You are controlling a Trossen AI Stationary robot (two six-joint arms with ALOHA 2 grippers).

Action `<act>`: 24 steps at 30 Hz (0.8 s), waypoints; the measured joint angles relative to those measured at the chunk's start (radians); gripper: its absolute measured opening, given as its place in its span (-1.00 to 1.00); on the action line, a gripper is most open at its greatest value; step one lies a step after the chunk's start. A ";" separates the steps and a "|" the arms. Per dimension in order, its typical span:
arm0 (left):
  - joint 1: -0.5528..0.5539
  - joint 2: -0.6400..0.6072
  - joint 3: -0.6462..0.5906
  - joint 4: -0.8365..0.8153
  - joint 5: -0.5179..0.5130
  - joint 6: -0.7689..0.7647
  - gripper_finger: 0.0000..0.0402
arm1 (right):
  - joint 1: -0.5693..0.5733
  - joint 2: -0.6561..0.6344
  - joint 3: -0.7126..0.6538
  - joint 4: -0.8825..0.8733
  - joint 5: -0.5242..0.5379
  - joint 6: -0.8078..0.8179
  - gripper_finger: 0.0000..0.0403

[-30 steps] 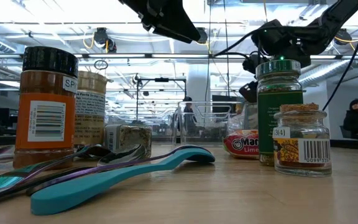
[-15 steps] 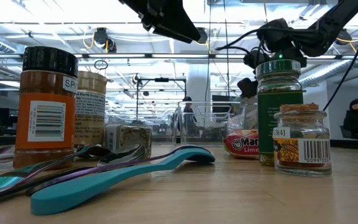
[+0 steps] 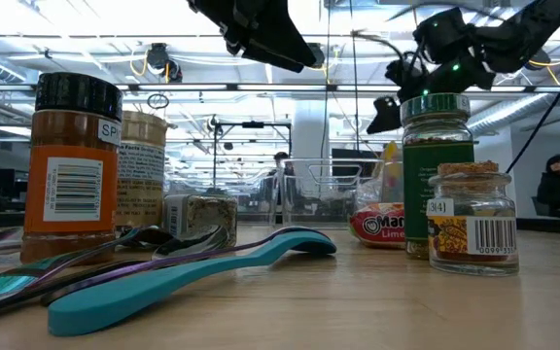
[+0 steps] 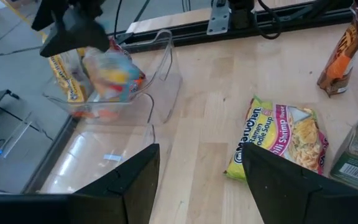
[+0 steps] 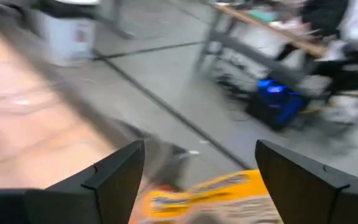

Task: Pick & Place Food Item
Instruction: Adjust the blue noodle pack in the right transparent bin

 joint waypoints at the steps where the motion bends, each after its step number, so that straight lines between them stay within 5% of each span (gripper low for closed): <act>1: 0.000 0.000 0.000 -0.001 0.006 -0.008 0.16 | 0.000 -0.015 0.000 -0.038 -0.027 0.007 0.45; 12: 0.004 0.000 0.000 -0.030 0.007 -0.035 0.16 | 0.022 -0.078 0.000 -0.543 -0.029 0.211 0.43; 24: 0.004 0.000 0.000 -0.030 0.007 -0.038 0.16 | 0.019 -0.079 0.000 -0.627 0.059 0.301 0.43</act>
